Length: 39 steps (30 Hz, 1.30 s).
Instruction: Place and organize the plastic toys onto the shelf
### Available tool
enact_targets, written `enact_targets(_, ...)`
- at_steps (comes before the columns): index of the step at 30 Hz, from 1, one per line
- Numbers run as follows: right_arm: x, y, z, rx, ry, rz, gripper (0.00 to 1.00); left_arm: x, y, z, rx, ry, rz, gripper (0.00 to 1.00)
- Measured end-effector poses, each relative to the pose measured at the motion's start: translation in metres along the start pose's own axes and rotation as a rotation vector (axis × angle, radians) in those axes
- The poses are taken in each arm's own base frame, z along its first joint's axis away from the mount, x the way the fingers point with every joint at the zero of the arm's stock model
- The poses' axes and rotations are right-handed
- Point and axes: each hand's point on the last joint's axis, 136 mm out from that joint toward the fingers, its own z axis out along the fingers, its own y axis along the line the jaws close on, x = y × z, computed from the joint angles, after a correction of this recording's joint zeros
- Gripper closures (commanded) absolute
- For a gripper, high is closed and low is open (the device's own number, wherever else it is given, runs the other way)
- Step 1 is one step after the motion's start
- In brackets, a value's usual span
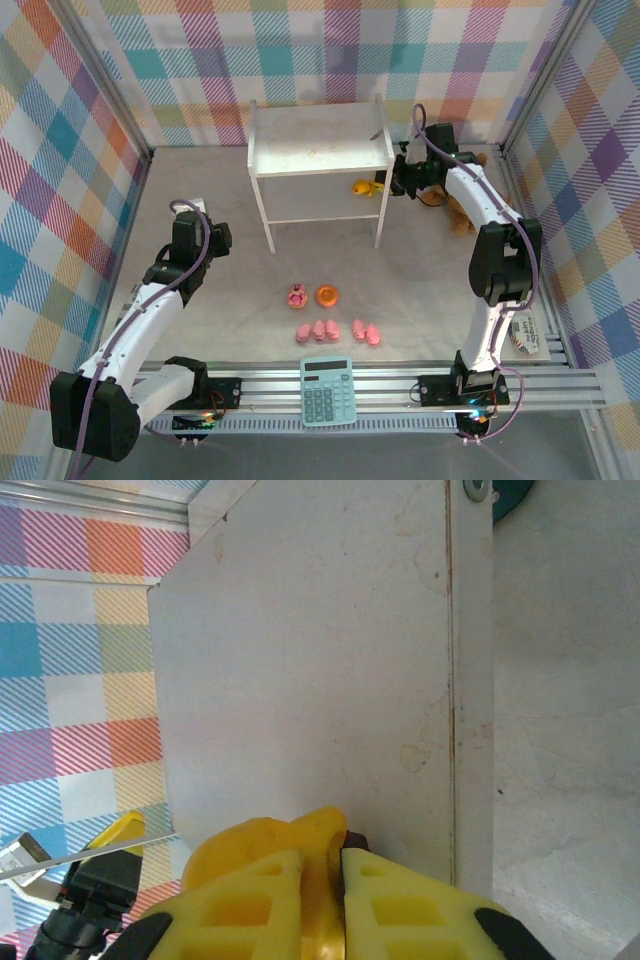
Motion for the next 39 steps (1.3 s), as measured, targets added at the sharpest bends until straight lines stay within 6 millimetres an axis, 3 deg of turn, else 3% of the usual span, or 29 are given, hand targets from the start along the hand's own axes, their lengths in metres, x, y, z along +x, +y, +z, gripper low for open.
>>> enact_targets(15,-0.004,-0.008,-0.005,0.034,0.003,0.007,0.8,0.0,0.0,0.0,0.0,0.0,0.0,0.46)
enact_targets(20,-0.005,-0.025,-0.002,0.063,0.012,0.04,0.79,0.0,0.0,0.0,0.0,0.0,0.0,0.46)
enact_targets(39,-0.009,-0.024,-0.009,0.103,-0.028,0.002,0.74,0.0,0.0,0.0,0.0,0.0,0.0,0.47)
